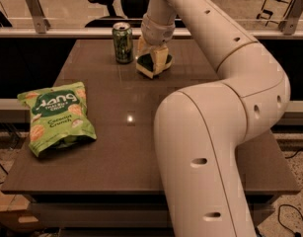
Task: Move sponge near green can
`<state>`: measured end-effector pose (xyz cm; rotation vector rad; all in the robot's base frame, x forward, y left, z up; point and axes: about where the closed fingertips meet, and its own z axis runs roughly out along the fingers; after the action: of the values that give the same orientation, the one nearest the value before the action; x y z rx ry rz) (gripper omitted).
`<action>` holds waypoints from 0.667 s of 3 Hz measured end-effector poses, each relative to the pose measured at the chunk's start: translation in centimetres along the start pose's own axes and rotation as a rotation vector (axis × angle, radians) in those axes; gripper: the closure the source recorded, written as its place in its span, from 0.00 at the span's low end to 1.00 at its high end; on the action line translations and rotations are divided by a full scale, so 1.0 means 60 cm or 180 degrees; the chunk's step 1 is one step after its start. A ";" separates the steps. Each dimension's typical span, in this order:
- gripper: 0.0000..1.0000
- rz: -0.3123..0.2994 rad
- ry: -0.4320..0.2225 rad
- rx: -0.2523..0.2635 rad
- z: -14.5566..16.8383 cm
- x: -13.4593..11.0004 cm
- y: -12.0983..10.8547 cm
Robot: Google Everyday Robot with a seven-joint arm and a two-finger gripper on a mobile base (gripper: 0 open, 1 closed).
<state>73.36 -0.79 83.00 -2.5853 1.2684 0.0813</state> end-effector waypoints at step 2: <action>0.35 -0.0003 0.0012 0.0097 0.013 0.003 -0.018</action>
Offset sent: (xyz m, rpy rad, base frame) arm 0.0049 0.0034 -0.0023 0.0080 -0.0134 -0.0026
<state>74.37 -0.07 82.43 -2.5613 1.2599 0.0566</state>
